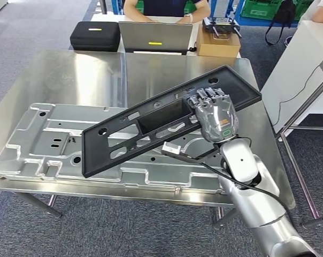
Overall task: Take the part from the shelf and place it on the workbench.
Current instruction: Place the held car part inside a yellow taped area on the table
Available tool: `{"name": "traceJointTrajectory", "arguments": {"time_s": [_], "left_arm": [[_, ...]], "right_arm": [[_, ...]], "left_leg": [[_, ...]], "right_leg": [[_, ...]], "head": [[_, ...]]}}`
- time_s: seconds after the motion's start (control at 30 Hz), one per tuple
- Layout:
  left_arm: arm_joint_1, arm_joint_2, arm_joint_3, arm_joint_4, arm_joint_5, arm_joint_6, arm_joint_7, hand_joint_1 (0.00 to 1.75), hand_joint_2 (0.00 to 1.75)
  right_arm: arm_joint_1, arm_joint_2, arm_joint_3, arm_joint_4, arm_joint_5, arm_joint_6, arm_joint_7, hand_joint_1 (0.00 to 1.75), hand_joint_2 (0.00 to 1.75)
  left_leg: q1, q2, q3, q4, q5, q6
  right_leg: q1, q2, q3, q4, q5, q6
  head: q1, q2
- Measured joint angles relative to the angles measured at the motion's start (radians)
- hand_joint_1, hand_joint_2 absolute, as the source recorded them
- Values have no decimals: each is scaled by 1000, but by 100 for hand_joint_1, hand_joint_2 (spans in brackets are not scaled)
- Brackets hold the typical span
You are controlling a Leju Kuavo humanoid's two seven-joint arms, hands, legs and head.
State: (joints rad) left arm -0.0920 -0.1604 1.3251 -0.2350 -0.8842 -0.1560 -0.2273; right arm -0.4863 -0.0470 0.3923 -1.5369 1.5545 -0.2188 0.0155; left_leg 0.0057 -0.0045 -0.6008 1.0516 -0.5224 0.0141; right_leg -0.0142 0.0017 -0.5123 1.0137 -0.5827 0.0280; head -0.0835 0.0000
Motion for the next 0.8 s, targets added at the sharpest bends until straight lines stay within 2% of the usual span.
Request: {"name": "traceJointTrajectory", "arguments": {"time_s": [0.17,0.3,0.43,0.63,0.8], "left_arm": [[-1,-1,0,0,-5,1,-1,0,175],[-3,-1,0,0,-17,-6,-5,0,175],[-6,-1,0,0,-24,-10,-6,0,175],[-6,-1,0,0,-28,-12,-7,0,175],[-6,0,0,0,-35,-13,-4,0,175]], "right_arm": [[-9,13,131,10,15,40,83,175,175],[-45,68,186,95,14,79,100,175,175],[-97,123,191,203,4,97,103,175,175],[-131,164,187,296,1,106,109,175,175],[-193,192,113,425,-19,122,169,175,175]], "left_leg": [[0,0,0,0,0,0],[0,0,0,0,0,0],[0,0,0,0,0,0],[0,0,0,0,0,0],[0,0,0,0,0,0]], "right_leg": [[0,0,0,0,0,0],[0,0,0,0,0,0],[0,0,0,0,0,0],[0,0,0,0,0,0],[0,0,0,0,0,0]], "head": [[0,0],[0,0],[0,0],[0,0],[0,0]]}}
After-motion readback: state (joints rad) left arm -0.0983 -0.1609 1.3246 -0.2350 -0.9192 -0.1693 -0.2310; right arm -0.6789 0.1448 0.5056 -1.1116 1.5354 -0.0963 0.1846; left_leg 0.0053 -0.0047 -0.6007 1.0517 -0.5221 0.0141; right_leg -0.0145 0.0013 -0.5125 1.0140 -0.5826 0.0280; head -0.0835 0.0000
